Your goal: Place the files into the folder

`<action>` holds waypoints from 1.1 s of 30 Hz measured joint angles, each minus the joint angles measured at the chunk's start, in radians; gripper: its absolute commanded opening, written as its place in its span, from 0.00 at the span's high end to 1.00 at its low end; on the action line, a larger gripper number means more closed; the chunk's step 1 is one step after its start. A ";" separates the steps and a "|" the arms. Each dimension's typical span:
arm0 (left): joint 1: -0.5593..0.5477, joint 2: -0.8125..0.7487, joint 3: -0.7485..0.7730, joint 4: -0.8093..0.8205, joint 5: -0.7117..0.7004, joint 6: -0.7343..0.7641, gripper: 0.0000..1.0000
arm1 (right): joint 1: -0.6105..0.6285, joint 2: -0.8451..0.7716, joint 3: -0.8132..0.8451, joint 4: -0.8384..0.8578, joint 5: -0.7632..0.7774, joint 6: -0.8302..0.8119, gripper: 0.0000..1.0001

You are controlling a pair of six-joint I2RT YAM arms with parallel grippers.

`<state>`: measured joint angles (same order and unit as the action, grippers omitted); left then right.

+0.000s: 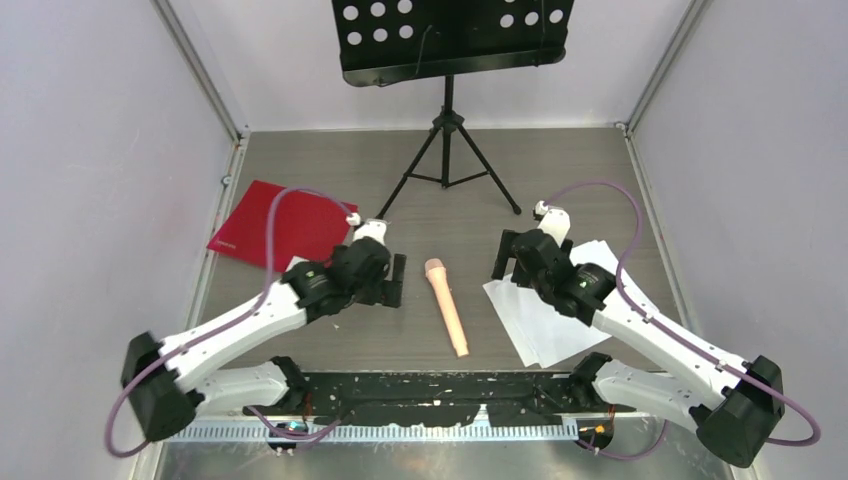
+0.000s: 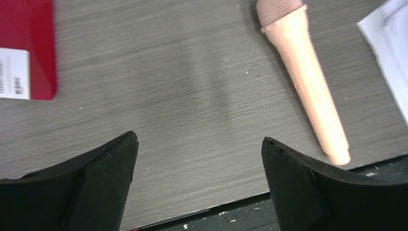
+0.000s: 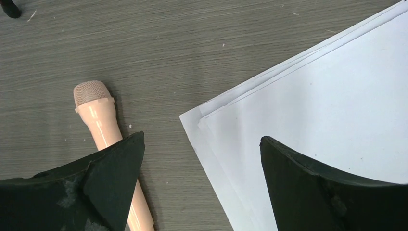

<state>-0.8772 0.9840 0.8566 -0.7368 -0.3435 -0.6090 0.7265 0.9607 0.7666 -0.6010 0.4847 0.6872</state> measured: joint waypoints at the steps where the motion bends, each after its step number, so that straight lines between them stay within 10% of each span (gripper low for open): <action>1: 0.000 0.080 0.013 0.024 0.003 -0.014 0.01 | -0.003 0.002 0.000 0.000 0.001 -0.010 0.05; 18: 0.035 0.037 -0.019 -0.023 -0.023 -0.180 0.01 | -0.019 0.069 -0.081 0.089 -0.128 -0.081 0.05; 33: 0.177 0.016 -0.144 0.056 0.126 -0.203 0.01 | 0.232 0.299 -0.063 0.126 -0.095 -0.031 0.05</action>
<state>-0.7002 0.9997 0.7124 -0.6811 -0.2180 -0.8120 0.9585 1.2602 0.7033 -0.4755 0.3897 0.6567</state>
